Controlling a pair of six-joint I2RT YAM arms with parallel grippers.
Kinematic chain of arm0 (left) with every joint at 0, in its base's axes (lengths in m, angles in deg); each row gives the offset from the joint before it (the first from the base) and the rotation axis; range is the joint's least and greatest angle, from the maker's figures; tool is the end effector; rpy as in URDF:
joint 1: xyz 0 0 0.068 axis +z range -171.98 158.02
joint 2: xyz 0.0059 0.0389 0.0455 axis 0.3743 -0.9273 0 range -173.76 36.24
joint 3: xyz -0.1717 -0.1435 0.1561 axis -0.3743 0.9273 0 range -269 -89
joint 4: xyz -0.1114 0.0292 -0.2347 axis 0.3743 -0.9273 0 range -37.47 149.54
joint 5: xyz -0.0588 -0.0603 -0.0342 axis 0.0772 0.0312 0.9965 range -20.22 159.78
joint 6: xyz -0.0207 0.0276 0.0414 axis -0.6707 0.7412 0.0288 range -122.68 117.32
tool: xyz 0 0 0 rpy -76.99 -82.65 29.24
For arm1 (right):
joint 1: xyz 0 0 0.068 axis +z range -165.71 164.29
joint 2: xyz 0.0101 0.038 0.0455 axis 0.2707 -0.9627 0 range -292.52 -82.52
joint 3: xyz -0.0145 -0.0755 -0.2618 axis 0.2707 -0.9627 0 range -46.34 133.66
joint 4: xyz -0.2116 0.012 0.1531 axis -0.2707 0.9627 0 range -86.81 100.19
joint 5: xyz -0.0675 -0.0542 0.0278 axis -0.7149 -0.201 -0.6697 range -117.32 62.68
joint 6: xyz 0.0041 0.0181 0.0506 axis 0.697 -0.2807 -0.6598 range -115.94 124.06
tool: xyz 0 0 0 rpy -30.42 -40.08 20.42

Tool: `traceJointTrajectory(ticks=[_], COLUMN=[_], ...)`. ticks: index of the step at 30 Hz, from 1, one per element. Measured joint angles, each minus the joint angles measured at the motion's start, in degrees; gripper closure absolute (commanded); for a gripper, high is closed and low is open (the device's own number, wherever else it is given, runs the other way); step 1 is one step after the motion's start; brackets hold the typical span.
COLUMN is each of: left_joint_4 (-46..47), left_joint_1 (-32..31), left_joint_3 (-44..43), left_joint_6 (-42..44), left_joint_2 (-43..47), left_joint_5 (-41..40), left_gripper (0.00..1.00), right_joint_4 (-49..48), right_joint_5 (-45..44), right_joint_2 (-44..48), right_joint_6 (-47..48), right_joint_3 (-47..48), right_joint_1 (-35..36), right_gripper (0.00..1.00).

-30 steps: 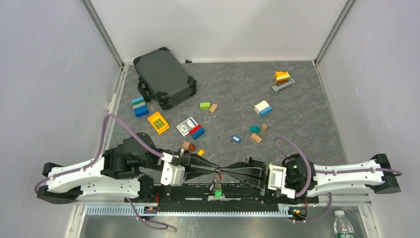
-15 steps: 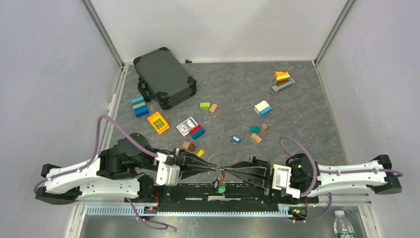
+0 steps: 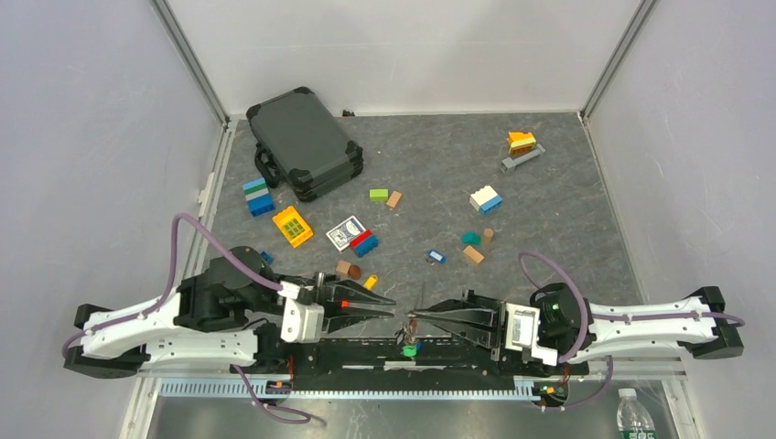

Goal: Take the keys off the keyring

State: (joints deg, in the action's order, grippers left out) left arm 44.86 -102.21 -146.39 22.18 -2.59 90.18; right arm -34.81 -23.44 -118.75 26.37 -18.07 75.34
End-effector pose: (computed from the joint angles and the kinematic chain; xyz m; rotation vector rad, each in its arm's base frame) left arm 0.0106 -0.1347 0.4211 1.4306 0.7148 -1.0310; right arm -0.0052 0.1527 0.3500 -0.9637 0.5556 1.1175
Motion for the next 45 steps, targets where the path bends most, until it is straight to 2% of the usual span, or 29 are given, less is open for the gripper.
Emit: traceJointTrajectory(ticks=[9,22,35,42,45], left_joint_4=[-0.22,-1.07,-2.05,-2.75,-2.78], left_joint_1=[0.0,0.0,0.0,0.0,0.0], left_joint_3=[0.0,0.02,0.09,0.24,0.24], left_joint_6=[0.0,0.0,0.0,0.0,0.02], left_joint_2=[-2.19,-0.66,-1.4,-2.43,-2.43], left_joint_5=[-0.35,-0.24,2.91,3.17,3.13], left_gripper=[0.81,0.73,0.74,0.77,0.83], right_joint_4=[1.03,1.84,2.51,2.56,2.51], right_joint_5=[1.07,1.03,0.04,0.17,0.24], right_joint_2=[-2.6,-2.27,-1.84,-1.97,-2.01], right_joint_6=[0.26,1.16,2.45,2.45,2.45], right_joint_3=[0.02,0.02,0.55,0.55,0.55], right_joint_1=[0.0,0.0,0.0,0.0,0.0], right_gripper=[1.0,1.0,1.0,1.0,1.0])
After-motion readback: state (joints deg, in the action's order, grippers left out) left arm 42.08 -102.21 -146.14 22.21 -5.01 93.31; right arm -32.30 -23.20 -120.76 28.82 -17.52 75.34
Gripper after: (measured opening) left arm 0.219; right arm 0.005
